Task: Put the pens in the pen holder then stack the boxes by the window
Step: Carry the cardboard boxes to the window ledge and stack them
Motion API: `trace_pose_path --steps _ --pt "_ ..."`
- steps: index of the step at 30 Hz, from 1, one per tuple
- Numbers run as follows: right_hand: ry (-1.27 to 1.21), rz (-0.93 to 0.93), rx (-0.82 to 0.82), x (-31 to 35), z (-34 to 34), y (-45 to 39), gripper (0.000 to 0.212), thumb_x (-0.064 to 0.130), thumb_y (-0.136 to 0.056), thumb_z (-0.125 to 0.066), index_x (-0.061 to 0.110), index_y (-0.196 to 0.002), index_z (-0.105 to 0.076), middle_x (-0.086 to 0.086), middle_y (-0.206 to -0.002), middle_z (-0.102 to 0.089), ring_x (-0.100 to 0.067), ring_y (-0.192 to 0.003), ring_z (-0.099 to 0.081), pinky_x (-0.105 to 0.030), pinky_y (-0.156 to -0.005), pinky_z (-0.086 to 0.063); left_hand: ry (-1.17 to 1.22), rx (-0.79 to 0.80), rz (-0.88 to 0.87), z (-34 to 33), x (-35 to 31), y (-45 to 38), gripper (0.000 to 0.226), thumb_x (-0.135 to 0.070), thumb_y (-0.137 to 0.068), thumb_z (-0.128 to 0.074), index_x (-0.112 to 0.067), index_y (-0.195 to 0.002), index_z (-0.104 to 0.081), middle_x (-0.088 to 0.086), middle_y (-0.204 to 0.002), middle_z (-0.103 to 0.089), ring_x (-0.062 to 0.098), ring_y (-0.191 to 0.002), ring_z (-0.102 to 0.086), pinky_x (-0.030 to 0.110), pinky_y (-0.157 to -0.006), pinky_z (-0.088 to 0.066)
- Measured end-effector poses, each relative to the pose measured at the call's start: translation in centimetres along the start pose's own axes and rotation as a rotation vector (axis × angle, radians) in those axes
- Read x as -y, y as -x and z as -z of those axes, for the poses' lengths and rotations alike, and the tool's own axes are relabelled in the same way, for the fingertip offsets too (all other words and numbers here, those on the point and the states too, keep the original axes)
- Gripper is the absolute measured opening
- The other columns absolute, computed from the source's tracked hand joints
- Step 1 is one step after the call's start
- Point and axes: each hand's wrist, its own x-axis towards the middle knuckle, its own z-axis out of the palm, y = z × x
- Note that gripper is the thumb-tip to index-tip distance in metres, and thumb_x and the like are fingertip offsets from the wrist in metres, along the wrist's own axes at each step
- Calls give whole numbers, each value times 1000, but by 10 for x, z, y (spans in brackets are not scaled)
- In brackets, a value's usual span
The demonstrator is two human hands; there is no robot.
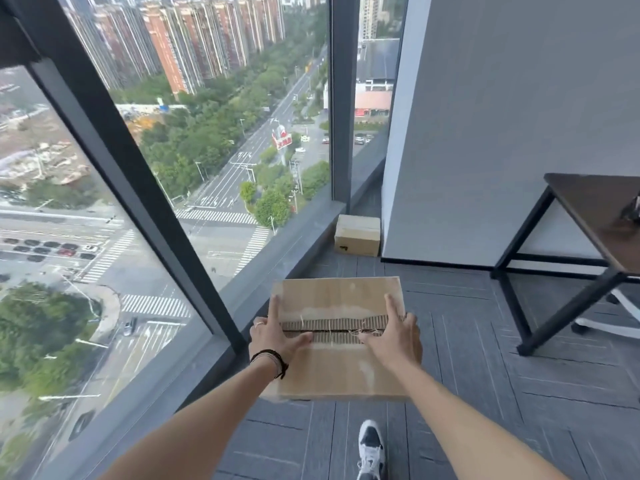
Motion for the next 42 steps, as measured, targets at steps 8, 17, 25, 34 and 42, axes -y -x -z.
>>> trace_pose_path --steps 8,17,25,34,42 --pt "-17 8 -1 18 47 -186 109 56 -77 -79 43 -161 -10 -12 -139 -37 -31 -121 -49 -41 -90 -52 -34 -7 11 -20 -124 -150 121 -64 -66 -81 -51 -153 3 16 -130 -49 35 -123 -50 45 -94 -47" --pt "9 14 28 50 66 -347 107 58 -80 -76 42 -161 -7 -12 -141 -36 -32 -122 -49 -39 -88 -52 -13 23 16 -31 -203 -295 119 -62 -66 -81 -51 -153 0 16 -130 -46 34 -122 -51 43 -99 -47" --pt "-6 -33 38 111 37 -504 107 61 -78 -76 43 -160 -8 -11 -141 -37 -32 -122 -52 -42 -91 -55 1 49 14 -35 -235 -475 122 -61 -64 -82 -50 -154 -1 15 -127 -47 34 -124 -48 43 -104 -44" --pt "-31 -115 58 171 15 -676 105 62 -81 -72 45 -161 -7 -8 -142 -35 -29 -121 -54 -37 -85 -52 6 139 14 -40 -283 -674 127 -64 -63 -81 -47 -156 4 14 -134 -44 31 -129 -44 41 -101 -45" --pt "-36 -137 93 168 -7 -826 89 55 -92 -59 44 -161 -5 -9 -143 -35 -30 -119 -53 -40 -92 -53 78 214 52 -83 -326 -812 102 -66 -79 -68 -47 -156 -5 15 -132 -45 35 -129 -46 44 -109 -41"
